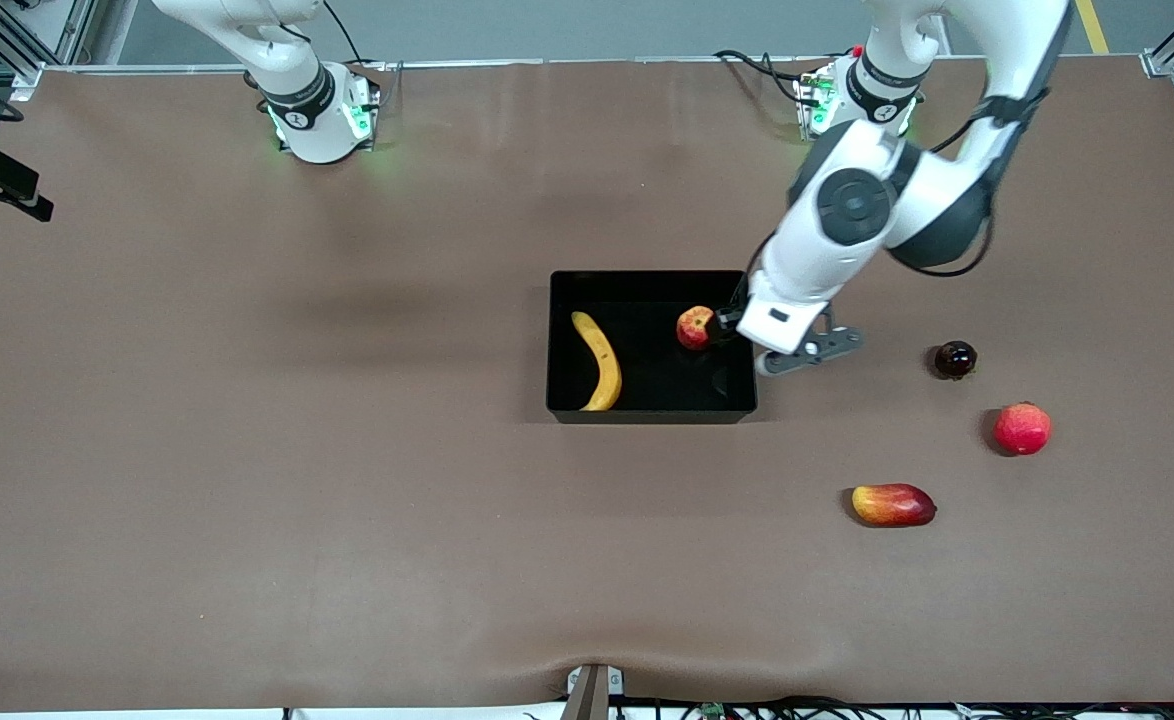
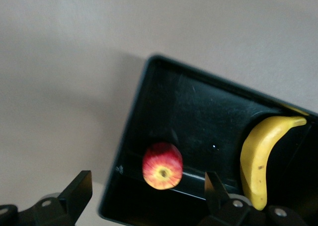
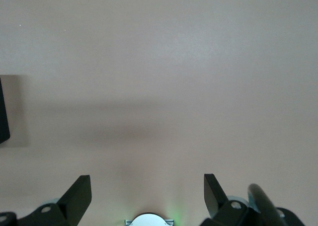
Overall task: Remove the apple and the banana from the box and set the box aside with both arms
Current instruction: 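Lower the left gripper and close it on the red apple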
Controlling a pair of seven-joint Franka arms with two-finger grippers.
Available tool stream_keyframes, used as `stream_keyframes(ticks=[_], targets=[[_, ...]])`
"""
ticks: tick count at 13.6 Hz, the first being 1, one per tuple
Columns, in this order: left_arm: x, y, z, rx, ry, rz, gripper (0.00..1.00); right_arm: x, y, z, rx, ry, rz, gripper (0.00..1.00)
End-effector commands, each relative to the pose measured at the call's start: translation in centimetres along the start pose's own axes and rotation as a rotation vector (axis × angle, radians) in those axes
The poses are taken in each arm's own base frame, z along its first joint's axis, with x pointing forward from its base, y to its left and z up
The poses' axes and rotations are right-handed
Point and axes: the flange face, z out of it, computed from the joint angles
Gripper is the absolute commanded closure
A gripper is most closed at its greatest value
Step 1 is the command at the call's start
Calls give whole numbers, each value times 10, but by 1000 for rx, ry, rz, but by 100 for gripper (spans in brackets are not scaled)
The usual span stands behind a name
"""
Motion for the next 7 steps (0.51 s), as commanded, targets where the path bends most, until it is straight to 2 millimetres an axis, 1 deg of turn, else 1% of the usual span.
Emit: stream_keyframes(ticks=[1,2,5,6,7], targets=[[-23,27,43,8,-10,-123,0,-5,3,-2,14,5,4,0],[-32,35,60,27,-2,-137,0,-5,3,-1,13,3,6,0],[-36,36,109,93,-6,-234,0,-5,3,-1,13,3,6,0],[-40,38,120,110,-7,-257,0,-5,3,-1,14,3,5,0],[-40,37,126,121,-4,-272,0,-5,3,-1,14,3,5,0]])
